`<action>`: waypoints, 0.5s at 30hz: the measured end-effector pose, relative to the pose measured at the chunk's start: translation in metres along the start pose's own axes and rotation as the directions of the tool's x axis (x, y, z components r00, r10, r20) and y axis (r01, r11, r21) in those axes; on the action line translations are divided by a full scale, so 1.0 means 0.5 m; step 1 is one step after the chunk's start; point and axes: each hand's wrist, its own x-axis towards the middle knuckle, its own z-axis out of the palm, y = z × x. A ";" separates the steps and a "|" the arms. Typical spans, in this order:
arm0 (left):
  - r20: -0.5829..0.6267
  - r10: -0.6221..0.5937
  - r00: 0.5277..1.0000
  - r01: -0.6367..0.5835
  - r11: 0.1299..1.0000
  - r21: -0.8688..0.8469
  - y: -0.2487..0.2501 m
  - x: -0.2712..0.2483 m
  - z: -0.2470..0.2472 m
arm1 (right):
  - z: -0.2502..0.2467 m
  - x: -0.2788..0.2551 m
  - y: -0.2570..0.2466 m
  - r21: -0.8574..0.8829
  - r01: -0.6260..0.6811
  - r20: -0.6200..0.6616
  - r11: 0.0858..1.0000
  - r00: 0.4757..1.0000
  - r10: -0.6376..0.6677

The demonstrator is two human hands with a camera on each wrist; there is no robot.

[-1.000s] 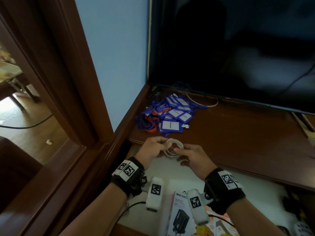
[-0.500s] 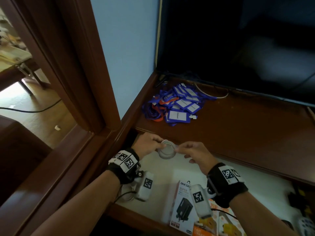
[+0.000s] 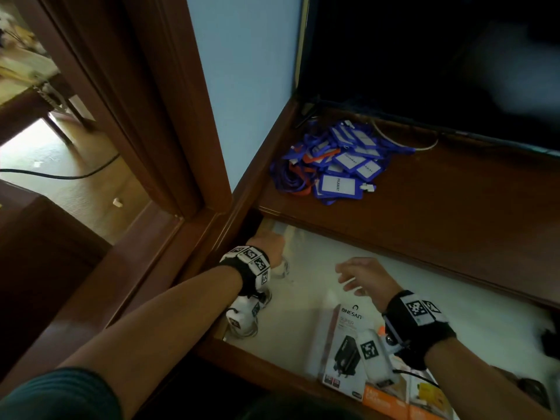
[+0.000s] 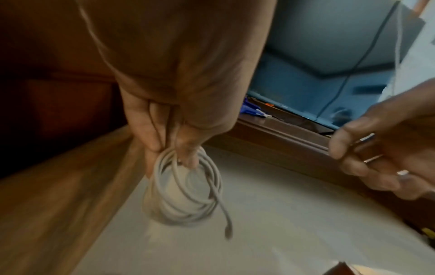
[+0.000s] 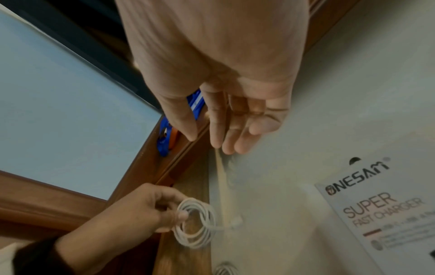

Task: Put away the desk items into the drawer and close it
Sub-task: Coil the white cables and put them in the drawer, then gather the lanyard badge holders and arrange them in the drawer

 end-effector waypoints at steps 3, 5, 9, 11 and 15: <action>0.009 0.007 1.000 -0.008 0.998 0.067 0.009 0.032 0.011 | -0.002 0.006 0.000 0.006 -0.014 -0.016 1.000 1.000 0.014; 0.053 -0.002 0.999 -0.005 0.993 0.115 0.003 0.048 0.027 | -0.006 0.009 -0.003 0.010 -0.016 -0.033 1.000 0.999 0.016; 0.082 0.011 0.997 -0.027 0.979 0.203 -0.007 0.059 0.053 | -0.013 0.020 -0.023 0.034 0.008 -0.092 0.999 0.996 -0.005; 0.071 0.047 0.996 -0.062 0.971 0.233 -0.009 0.060 0.062 | -0.015 0.028 -0.039 0.035 0.040 -0.116 0.999 0.993 -0.036; 0.072 0.084 0.994 -0.101 0.958 0.268 -0.008 0.060 0.065 | -0.018 0.053 -0.074 -0.021 0.160 -0.187 0.987 0.969 -0.161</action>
